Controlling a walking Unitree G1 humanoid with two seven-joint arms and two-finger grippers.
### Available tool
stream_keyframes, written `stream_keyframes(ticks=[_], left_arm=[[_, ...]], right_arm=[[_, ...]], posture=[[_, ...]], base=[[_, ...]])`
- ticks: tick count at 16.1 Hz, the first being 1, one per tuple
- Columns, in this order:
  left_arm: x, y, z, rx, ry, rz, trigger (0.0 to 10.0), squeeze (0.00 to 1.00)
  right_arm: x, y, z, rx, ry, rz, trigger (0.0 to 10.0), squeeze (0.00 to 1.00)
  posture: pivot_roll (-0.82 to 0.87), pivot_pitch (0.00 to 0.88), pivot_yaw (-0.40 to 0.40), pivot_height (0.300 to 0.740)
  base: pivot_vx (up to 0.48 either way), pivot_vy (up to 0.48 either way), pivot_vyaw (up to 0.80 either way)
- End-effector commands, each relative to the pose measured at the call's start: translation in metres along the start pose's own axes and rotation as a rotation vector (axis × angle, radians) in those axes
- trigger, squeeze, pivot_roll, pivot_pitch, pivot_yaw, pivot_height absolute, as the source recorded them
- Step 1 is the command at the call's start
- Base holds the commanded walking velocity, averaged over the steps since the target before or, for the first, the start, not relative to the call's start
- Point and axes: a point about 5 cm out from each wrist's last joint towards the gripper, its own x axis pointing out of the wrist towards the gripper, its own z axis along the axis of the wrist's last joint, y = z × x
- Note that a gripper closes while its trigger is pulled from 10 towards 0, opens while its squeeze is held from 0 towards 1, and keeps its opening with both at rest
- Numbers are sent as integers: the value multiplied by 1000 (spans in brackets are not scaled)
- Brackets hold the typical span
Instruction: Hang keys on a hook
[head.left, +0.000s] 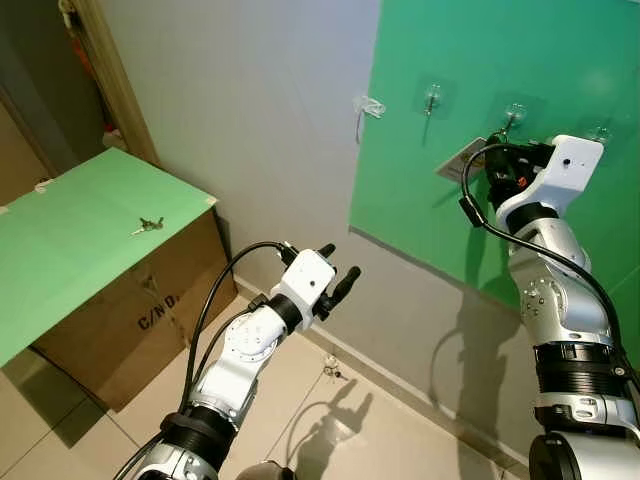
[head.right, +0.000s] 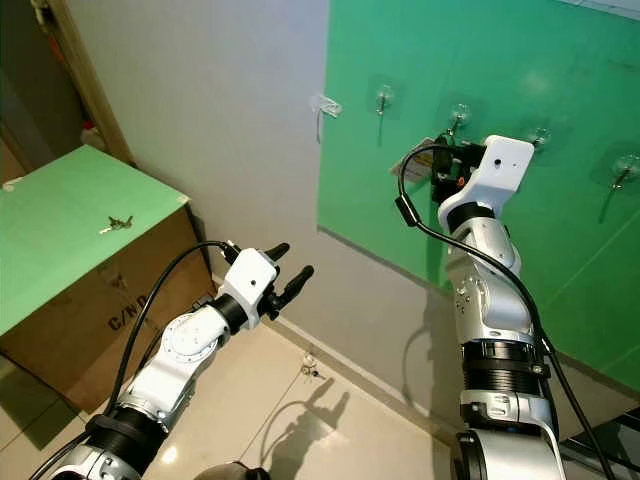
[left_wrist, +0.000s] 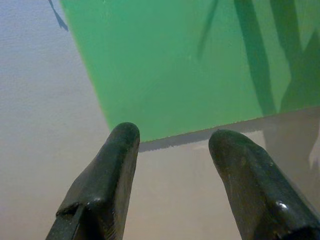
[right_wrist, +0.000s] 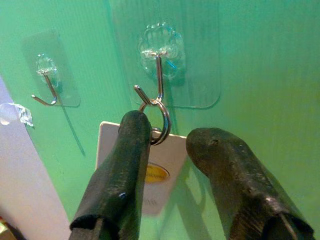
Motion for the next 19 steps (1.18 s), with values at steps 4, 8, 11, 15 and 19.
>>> stream_keyframes(ticks=[4,8,11,15,19], left_arm=[[0,-1,-1,1,10,-2,10000,0],[0,-1,-2,6,15,2,10000,0],[1,0,-3,21,25,9,10000,0],[-1,11,-9,-3,73,80,10000,0],[-45,46,-17,-173,83,375,10000,0]], right_arm=[[-4,-10,-2,-39,-1,-35,10000,1000],[-9,-7,2,-83,-16,-6,10000,1000],[-16,-5,5,-152,-40,4,10000,1000],[-48,-14,-13,-371,-27,-13,10000,0],[-148,-35,-69,-376,196,7,10000,0]], posture=[[-91,0,31,740],[-96,0,31,740],[-104,0,31,740],[-112,0,26,740],[-149,0,16,740]], base=[[0,0,0],[0,0,0],[0,0,0],[0,0,0],[0,0,0]])
